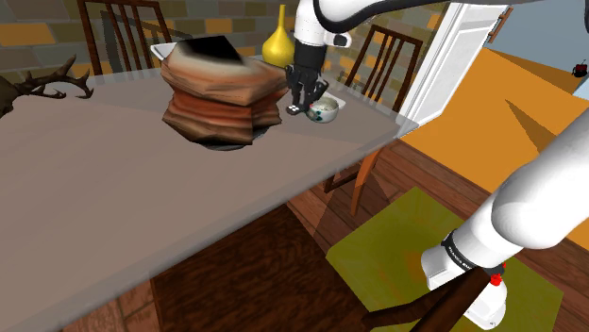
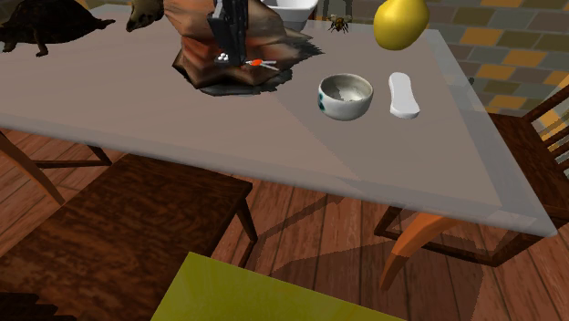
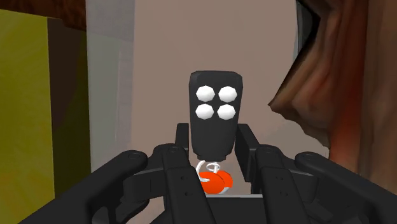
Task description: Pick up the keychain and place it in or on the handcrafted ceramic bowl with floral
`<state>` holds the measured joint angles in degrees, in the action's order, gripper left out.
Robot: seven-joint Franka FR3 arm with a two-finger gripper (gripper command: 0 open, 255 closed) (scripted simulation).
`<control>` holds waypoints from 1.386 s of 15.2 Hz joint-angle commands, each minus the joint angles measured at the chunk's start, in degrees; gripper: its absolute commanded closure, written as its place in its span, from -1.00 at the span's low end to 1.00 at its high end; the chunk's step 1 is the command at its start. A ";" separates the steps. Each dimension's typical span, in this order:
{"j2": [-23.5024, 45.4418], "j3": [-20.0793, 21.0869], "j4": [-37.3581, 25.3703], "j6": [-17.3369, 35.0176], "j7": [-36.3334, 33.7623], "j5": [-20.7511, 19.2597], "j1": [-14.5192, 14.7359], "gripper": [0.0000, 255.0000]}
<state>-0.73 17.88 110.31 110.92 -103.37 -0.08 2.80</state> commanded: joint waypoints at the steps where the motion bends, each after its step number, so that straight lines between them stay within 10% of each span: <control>1: 0.77 -1.34 -1.22 -0.49 2.65 -0.21 -1.31 1.00; 16: 13.54 -9.25 -19.24 -5.88 19.40 -1.76 -10.28 1.00; 21: 13.86 -9.28 -15.81 -2.14 19.34 -1.83 -10.32 1.00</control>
<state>13.03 8.60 93.80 107.97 -84.01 -1.89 -7.52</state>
